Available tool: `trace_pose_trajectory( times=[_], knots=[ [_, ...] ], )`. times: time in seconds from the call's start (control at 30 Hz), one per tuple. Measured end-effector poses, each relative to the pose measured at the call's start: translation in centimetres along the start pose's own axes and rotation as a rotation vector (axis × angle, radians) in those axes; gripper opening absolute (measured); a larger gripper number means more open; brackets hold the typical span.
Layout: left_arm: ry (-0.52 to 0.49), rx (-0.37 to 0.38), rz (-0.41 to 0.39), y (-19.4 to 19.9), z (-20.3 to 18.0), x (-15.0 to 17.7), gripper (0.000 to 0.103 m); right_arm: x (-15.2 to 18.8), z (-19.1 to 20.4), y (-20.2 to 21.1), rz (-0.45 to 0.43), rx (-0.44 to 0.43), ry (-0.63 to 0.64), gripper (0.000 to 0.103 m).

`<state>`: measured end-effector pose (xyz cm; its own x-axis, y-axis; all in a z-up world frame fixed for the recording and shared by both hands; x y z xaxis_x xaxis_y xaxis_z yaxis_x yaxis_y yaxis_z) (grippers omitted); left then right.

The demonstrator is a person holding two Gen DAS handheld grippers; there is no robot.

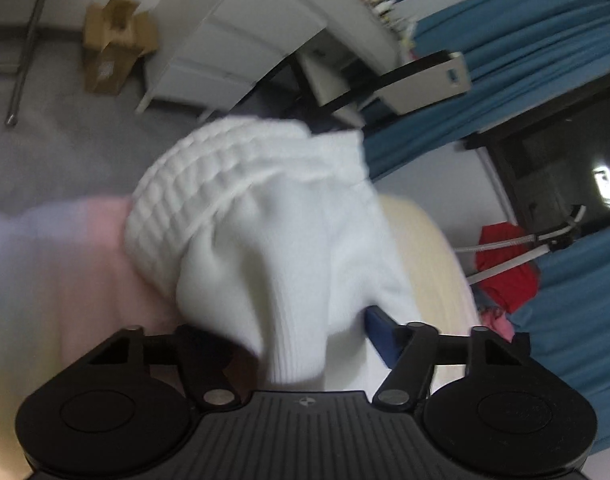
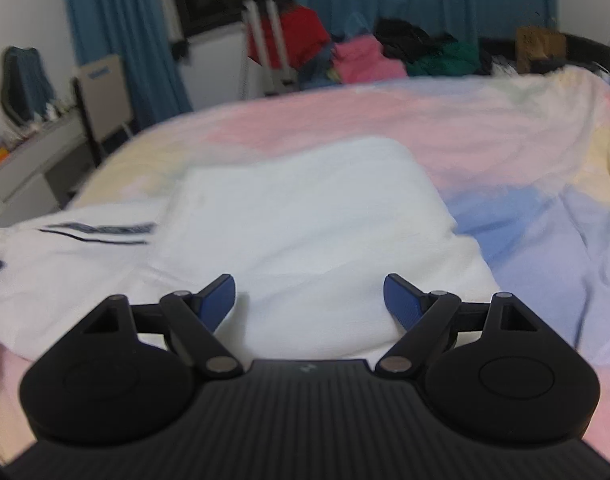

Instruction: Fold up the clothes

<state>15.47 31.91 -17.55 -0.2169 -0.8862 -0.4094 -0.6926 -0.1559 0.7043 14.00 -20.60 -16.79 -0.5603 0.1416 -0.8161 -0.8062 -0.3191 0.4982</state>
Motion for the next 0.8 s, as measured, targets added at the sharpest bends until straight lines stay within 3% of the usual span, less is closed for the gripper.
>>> trace_pose_trajectory(
  times=[0.07, 0.17, 0.27, 0.37, 0.57, 0.8],
  knots=[
    [-0.048, -0.005, -0.056, 0.5, -0.7, 0.0, 0.045, 0.1, 0.6, 0.0, -0.001, -0.023, 0.033, 0.083],
    [-0.137, -0.027, -0.144, 2.3, -2.0, 0.8, 0.026, 0.9, 0.7, -1.2, 0.076, -0.019, 0.053, 0.084],
    [-0.242, -0.045, -0.231, 3.8, -3.7, 1.6, 0.017, 1.2, 0.4, -1.7, 0.104, -0.017, 0.043, 0.084],
    [-0.453, -0.082, -0.368, 5.8, -7.3, 3.1, 0.016, 0.8, 0.0, -1.1, 0.089, -0.028, 0.008, 0.083],
    [-0.639, -0.015, -0.583, 11.9, -14.1, 8.1, 0.015, -1.0, -2.7, 0.9, -0.001, 0.030, -0.123, 0.083],
    [-0.828, 0.130, -0.735, 17.1, -23.6, 19.6, 0.014, -3.4, -7.9, 5.1, -0.177, 0.153, -0.272, 0.083]
  ],
)
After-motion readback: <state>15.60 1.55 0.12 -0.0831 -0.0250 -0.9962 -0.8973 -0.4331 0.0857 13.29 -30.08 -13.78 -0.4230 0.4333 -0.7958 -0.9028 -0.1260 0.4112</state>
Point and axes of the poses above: each gripper's, at about its wrist camera, not at the fingertips, and y roughly against the way its jaws point, z to its left, x to its underside, the point moved 2 cm from there along -y, roughly the way its jaws point, and after that the axes turned 12 degrees about -x, right-handed, at the moved point
